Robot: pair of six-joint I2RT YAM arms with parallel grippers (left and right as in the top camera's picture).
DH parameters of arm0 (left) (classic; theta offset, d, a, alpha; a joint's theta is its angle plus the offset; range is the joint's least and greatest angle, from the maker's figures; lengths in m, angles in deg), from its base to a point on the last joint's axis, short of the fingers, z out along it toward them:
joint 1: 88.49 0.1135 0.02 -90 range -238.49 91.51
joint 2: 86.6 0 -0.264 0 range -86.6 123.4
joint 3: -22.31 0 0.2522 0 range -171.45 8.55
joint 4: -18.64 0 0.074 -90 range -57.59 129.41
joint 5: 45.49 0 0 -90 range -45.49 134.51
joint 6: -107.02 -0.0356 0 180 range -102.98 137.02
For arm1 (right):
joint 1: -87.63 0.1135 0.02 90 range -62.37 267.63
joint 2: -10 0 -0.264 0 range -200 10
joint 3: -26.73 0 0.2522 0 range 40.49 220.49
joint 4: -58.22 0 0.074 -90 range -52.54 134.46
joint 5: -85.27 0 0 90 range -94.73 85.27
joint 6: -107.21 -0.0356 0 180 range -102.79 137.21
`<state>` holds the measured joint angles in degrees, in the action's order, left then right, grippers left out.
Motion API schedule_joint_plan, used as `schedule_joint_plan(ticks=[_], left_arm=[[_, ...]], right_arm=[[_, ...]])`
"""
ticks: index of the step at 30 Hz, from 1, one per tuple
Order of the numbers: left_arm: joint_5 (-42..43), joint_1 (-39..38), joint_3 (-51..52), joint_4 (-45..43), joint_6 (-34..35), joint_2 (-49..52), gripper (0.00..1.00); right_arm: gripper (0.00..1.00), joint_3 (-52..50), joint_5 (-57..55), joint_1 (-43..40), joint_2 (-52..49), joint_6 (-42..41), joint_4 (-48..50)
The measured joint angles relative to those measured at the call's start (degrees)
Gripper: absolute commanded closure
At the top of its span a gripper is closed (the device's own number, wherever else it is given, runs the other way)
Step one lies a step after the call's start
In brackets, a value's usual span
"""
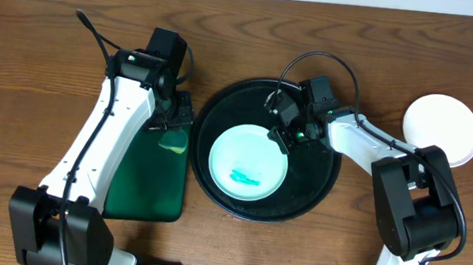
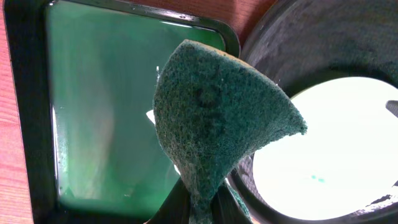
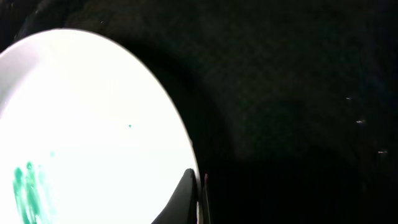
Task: Clean dirty plates on tray and stack at the side
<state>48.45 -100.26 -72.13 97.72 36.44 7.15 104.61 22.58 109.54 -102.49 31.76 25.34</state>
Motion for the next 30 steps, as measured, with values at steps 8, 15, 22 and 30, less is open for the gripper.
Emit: schedule_joint_plan(ticks=[8, 15, 22, 30], left_arm=[[0.0, 0.0, 0.0, 0.0, 0.0, 0.0, 0.93], [0.0, 0.0, 0.0, 0.0, 0.0, 0.0, 0.93], [0.0, 0.0, 0.0, 0.0, 0.0, 0.0, 0.93], [0.0, 0.0, 0.0, 0.0, 0.0, 0.0, 0.93]], right_arm=[[0.99, 0.2, -3.8, 0.0, 0.0, -22.7, 0.4], [0.98, 2.0, -10.1, -0.1, 0.6, -37.0, -5.2], [0.98, 2.1, -20.6, 0.0, 3.6, -41.0, -12.0], [0.99, 0.9, -31.5, 2.1, 13.3, -38.2, -17.3]])
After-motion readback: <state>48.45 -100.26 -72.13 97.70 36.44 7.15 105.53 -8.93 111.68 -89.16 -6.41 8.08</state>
